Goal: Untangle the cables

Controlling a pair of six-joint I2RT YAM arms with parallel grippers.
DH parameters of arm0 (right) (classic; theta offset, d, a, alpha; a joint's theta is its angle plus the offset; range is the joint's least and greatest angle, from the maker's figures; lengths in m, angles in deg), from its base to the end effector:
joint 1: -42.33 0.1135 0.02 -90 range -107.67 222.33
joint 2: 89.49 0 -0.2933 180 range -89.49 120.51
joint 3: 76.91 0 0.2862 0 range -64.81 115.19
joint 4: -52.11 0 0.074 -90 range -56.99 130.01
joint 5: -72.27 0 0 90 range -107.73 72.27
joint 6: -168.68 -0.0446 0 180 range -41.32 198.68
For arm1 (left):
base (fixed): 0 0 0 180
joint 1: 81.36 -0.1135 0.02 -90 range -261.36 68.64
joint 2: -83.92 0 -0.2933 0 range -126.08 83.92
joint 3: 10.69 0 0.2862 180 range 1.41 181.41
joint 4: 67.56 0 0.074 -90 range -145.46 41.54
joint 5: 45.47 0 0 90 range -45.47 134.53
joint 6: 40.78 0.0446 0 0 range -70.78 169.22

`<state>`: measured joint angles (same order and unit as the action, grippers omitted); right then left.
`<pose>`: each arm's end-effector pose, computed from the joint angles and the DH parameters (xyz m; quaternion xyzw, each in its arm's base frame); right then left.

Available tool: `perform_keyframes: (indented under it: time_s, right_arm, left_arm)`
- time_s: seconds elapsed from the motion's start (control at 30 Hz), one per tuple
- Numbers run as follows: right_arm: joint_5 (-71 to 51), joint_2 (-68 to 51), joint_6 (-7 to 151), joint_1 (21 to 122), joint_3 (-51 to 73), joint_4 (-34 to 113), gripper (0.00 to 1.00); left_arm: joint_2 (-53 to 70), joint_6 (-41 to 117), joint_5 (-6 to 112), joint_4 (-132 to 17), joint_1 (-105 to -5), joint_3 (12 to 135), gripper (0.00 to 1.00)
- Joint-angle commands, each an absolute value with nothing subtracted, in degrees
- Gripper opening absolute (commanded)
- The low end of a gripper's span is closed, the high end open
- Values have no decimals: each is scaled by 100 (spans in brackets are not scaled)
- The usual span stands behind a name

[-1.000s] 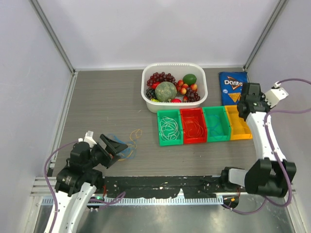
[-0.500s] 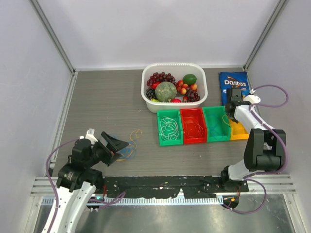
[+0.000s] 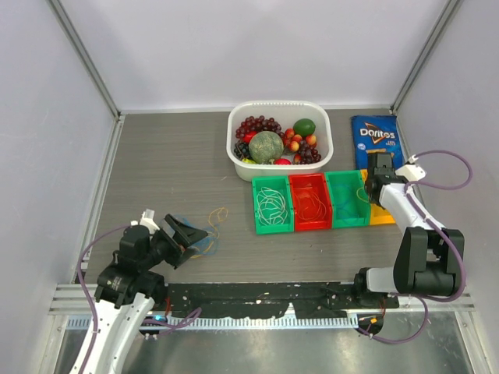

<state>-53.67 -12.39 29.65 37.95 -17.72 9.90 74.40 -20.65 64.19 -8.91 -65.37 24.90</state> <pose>0.2789 -0.0476 0.2159 0.4841 0.7853 -0.1826 0.3401 0.0781 -0.0380 0.2253 -0.3184 0.8076 -0.4320 0.2446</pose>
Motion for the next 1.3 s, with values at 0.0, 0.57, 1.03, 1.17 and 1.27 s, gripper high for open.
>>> perform_keyframes:
  time_s: [0.0,0.57,1.03,1.17,1.27]
  right_arm:
    - [-5649,-1321,3472,3732,-1630,1320,37]
    - [-5307,-2383,4254,4407,-628,231,83]
    - [-1979,-1340,6120,10147,-486,3091,75]
    - [-1421,-416,5620,10289,-408,3955,74]
    - [-2571,136,5024,10245,-136,3922,75]
  left_arm:
    - [7442,-1943,6537,-1195,-6563,2470,97]
    - [6696,-1336,6221,-1767,-6563,2470,100]
    - [7073,-2469,3663,27,-6554,2858,90]
    - [7030,-2628,3855,-412,-6563,2418,74]
    - [6671,-2559,4066,-754,-6563,2251,72]
